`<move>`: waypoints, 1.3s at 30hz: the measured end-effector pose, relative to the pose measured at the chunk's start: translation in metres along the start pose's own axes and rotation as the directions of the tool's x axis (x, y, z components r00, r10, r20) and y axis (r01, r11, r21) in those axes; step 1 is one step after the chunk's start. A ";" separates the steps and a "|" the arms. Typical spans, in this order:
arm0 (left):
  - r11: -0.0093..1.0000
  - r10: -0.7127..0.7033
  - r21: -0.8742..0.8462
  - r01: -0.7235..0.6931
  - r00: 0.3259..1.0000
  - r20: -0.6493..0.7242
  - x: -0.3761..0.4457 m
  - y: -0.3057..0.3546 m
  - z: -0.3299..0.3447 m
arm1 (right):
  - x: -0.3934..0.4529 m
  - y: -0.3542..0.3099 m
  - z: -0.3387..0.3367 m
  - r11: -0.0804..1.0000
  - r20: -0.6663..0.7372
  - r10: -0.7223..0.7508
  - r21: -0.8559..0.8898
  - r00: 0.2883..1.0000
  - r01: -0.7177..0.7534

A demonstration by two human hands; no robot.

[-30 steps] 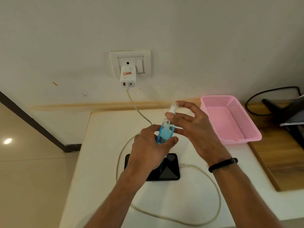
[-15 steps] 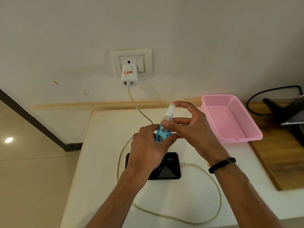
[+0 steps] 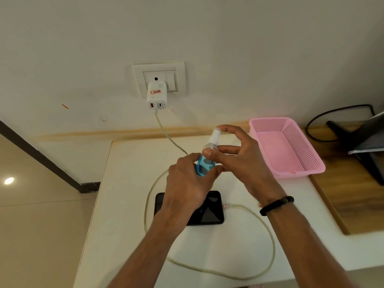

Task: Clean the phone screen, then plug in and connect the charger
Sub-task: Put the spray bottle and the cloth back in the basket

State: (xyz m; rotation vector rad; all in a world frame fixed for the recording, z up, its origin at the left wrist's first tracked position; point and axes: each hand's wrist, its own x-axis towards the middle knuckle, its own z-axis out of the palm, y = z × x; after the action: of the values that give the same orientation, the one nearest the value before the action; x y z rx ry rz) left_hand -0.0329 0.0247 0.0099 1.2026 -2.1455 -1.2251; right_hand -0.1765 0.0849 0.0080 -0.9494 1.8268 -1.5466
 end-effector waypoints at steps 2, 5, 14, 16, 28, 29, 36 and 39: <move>1.000 0.012 -0.020 -0.012 1.000 0.004 0.001 0.006 0.007 | 0.002 -0.002 -0.007 1.000 -0.011 0.005 -0.008 1.000 -0.005; 0.997 0.042 -0.071 -0.040 0.999 0.026 0.002 0.017 0.020 | 0.004 -0.003 -0.023 0.999 -0.035 0.039 -0.008 0.999 -0.039; 0.958 0.151 -0.255 -0.130 0.986 0.065 -0.001 0.046 0.064 | -0.003 0.001 -0.072 0.986 -0.262 0.144 -0.046 0.954 -0.161; 0.952 0.189 -0.259 -0.163 0.979 0.079 -0.003 0.051 0.073 | -0.006 0.003 -0.083 0.983 -0.303 0.147 -0.060 0.942 -0.173; 0.980 0.073 -0.196 -0.036 0.980 0.185 -0.009 0.047 0.081 | -0.005 0.028 -0.121 0.937 -0.626 -0.117 -0.326 0.771 -0.122; 0.981 0.074 -0.189 -0.038 0.979 0.189 -0.009 0.048 0.080 | -0.002 0.031 -0.118 0.922 -0.607 -0.141 -0.367 0.782 -0.119; 0.981 0.087 -0.188 -0.051 0.978 0.192 -0.008 0.047 0.074 | 0.013 0.054 -0.102 0.896 -0.536 -0.135 -0.425 0.834 -0.128; 0.978 0.094 -0.199 -0.061 0.983 0.157 -0.007 0.046 0.070 | 0.012 0.057 -0.101 0.895 -0.543 -0.119 -0.422 0.831 -0.147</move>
State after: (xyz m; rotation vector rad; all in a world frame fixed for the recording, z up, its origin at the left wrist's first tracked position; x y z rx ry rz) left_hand -0.0987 0.0765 0.0115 0.9566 -2.1072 -1.5057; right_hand -0.2725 0.1391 -0.0299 -0.6992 2.6920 -1.5231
